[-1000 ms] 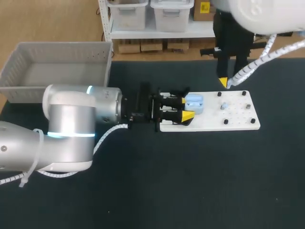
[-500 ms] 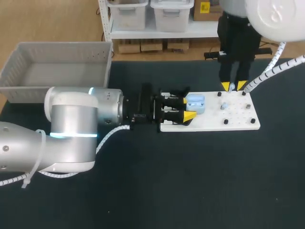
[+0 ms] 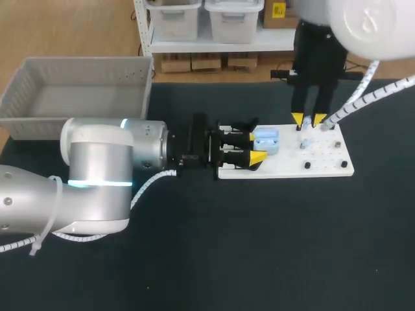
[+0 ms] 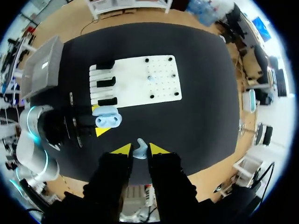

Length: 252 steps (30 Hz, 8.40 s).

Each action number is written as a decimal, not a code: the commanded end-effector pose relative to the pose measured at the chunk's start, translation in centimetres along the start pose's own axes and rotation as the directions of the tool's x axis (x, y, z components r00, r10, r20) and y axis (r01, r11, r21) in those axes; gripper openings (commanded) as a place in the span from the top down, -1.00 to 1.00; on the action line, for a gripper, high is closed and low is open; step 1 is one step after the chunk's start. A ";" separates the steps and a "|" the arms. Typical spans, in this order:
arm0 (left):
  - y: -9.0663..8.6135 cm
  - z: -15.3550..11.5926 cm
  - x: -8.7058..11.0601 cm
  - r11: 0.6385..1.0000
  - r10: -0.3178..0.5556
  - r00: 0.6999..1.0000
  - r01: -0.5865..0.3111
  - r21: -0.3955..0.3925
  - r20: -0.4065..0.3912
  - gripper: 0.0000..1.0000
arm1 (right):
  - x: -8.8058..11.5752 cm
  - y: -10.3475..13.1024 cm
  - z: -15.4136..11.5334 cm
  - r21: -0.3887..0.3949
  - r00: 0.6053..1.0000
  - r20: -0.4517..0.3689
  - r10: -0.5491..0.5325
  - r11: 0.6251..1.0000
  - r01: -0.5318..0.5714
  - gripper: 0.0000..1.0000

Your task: Pick up each earbud case from the left stands, insert the matching earbuds, close the lid, and place the case in the box.

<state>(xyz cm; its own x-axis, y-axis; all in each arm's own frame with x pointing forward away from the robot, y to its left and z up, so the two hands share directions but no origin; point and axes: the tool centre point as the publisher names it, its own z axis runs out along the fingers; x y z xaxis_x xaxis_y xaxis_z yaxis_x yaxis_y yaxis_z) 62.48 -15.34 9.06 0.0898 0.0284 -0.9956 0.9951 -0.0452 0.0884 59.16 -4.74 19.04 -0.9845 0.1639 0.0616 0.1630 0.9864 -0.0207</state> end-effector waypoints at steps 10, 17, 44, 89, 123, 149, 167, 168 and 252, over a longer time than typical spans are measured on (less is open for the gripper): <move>-0.2 0.0 0.0 1.000 0.003 1.000 -0.003 -0.008 0.002 1.00 | -0.5 2.4 0.9 0.014 0.978 0.059 0.201 0.979 -0.202 1.00; -0.2 0.0 0.0 1.000 0.003 1.000 -0.003 -0.008 0.002 1.00 | -0.9 3.6 1.3 0.096 0.965 0.128 0.229 0.966 -0.242 1.00; -0.2 0.0 0.0 1.000 0.003 1.000 -0.003 -0.008 0.002 1.00 | -0.9 4.4 2.0 0.115 0.967 0.111 0.231 0.963 -0.243 1.00; -0.2 0.0 0.0 1.000 0.003 1.000 -0.003 -0.008 0.002 1.00 | -2.0 5.8 4.9 0.102 0.901 0.057 0.430 0.895 -0.434 1.00; -0.2 0.0 0.0 1.000 0.003 1.000 -0.003 -0.008 0.002 1.00 | -2.0 5.1 6.3 0.096 0.888 0.043 0.457 0.883 -0.459 -1.00; -0.2 0.0 0.0 1.000 0.003 1.000 -0.003 -0.008 0.002 1.00 | -3.6 -4.3 1.2 -0.210 0.947 0.216 0.239 0.958 -0.194 -1.00; -0.2 0.0 0.0 1.000 0.003 1.000 -0.003 -0.008 0.002 1.00 | -8.1 -6.1 7.0 -0.137 0.975 0.222 -0.001 0.990 0.032 -0.38; -0.2 0.0 0.0 1.000 0.003 1.000 -0.003 -0.008 0.002 1.00 | -8.2 -6.1 7.1 -0.138 0.976 0.220 -0.003 0.990 0.034 -0.40; -0.2 0.0 0.0 1.000 0.003 1.000 -0.003 -0.008 0.002 1.00 | -12.9 -2.8 16.8 -0.236 0.994 0.104 0.016 0.972 0.009 0.44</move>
<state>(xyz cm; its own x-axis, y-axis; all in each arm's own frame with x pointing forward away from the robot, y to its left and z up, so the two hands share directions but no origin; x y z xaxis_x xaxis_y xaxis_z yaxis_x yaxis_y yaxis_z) 62.47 -15.36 9.10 0.0892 0.0288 -0.9956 0.9951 -0.0448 0.0879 70.25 -9.69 1.51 -0.9833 0.1769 -0.0433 0.1637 0.9627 0.2156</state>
